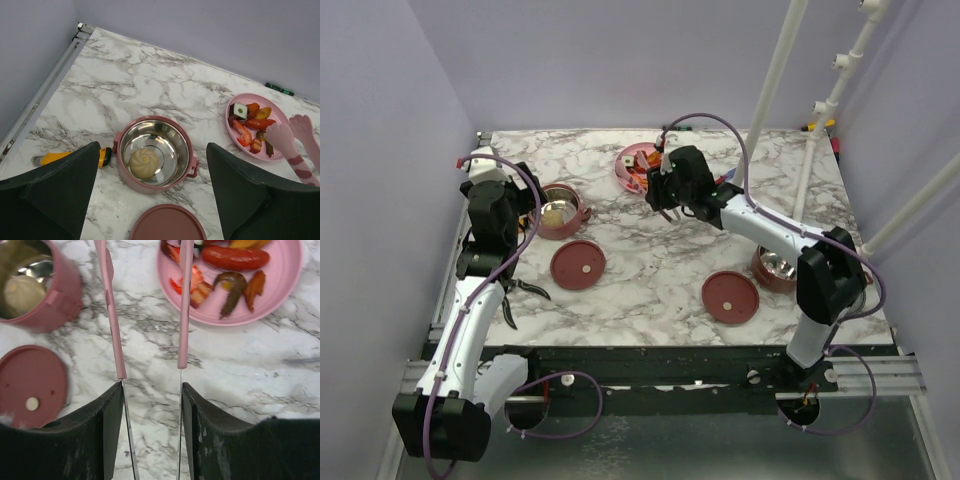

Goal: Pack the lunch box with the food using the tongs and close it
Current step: Pick up the fake food from the plate.

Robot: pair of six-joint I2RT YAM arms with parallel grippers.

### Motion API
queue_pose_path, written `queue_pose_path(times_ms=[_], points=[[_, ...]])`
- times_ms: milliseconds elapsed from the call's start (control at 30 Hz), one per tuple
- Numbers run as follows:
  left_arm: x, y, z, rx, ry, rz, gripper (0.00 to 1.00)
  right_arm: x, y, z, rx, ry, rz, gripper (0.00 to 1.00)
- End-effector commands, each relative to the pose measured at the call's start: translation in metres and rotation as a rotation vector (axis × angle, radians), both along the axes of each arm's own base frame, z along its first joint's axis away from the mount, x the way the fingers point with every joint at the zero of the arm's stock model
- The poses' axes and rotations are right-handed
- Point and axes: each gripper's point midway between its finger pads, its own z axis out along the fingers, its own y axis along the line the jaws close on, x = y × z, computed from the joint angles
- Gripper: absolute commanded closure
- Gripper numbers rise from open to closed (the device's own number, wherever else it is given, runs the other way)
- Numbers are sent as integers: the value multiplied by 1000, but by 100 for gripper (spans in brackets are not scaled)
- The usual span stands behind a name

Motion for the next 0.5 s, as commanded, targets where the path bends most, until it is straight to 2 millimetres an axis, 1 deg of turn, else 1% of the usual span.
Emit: queue_pose_path(times_ms=[0, 100, 200, 367, 467], points=[[2, -5, -7, -4, 5, -23, 12, 22, -21, -22, -52, 45, -59, 51], [2, -5, -7, -3, 4, -26, 12, 36, -29, -34, -54, 69, -87, 51], [3, -7, -8, -5, 8, -31, 12, 46, -32, -47, -41, 110, -103, 51], [4, -9, -11, -9, 13, -40, 11, 56, -28, -56, -33, 125, -118, 52], [4, -9, -11, -7, 12, -41, 12, 58, -32, -59, -48, 151, -147, 53]])
